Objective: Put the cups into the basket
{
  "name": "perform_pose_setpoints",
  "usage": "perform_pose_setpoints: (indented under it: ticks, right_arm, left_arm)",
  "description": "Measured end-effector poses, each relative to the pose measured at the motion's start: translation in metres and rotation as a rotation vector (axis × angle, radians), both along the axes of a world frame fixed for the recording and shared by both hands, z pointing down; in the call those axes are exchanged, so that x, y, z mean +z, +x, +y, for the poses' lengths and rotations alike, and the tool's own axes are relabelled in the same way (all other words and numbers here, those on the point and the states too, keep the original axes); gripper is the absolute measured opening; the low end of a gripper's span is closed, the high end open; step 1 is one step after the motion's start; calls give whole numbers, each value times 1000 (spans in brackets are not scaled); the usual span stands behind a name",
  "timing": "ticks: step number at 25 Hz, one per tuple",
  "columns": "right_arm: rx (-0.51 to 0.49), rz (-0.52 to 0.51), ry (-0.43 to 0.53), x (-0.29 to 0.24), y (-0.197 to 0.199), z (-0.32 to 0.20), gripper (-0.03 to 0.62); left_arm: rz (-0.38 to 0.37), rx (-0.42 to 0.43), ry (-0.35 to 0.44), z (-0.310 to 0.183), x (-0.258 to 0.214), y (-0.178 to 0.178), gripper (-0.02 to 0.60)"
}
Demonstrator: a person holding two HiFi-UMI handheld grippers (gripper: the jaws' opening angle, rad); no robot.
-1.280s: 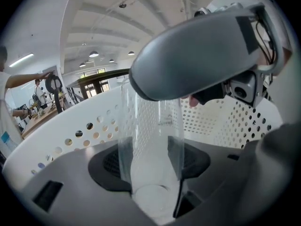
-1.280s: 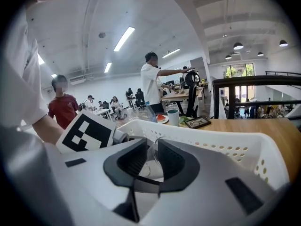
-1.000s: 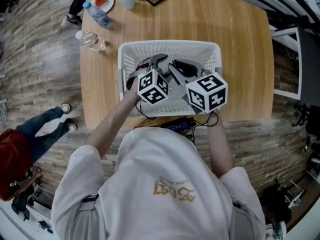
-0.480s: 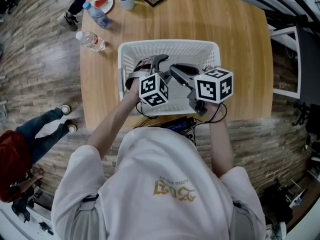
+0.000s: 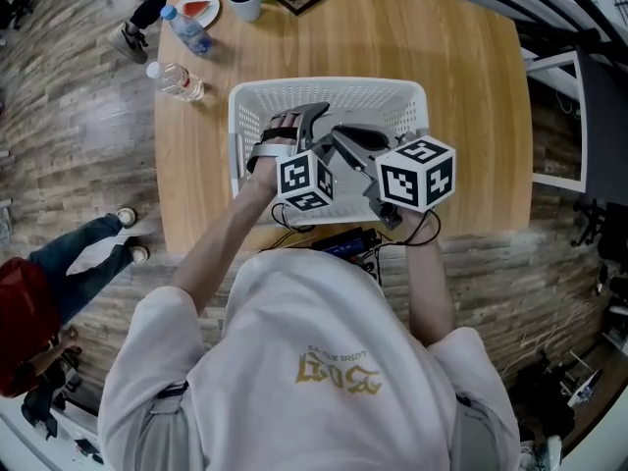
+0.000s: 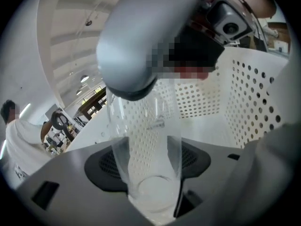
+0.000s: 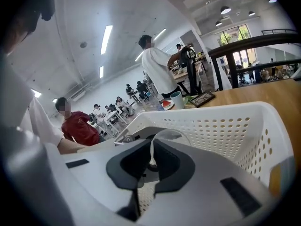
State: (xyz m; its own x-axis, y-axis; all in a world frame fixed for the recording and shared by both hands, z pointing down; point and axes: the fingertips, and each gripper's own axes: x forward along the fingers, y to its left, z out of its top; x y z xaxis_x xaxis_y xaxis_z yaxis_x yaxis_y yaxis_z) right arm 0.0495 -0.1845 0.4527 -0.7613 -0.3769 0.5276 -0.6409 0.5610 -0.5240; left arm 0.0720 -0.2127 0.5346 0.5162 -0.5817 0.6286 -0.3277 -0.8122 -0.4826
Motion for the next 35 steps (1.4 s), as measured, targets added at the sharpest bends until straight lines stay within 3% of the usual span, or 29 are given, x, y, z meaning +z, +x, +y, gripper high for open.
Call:
perform_pose_setpoints:
  ticks: [3,7,13,18,27,35]
  right_arm:
    - [13,19,10,1,2,1,25]
    - [11,44,0,8,2,3,25]
    - [24,82,6,16,2,3,25]
    - [7,176,23,25,5,0,25]
    - [4,251,18,40,13,-5,25]
    - [-9,366,23,60,24,-12,25]
  left_arm:
    - [-49,39,6,3,6,2,281]
    - [-82,56,-56,10,17,1,282]
    - [-199,101,-108,14,34,-4,301]
    - [-308,96,-176,17,56,-21,304]
    - [-249,92,-216,19,49,-18,304]
    - [-292,115,-221,21,51,-21,303]
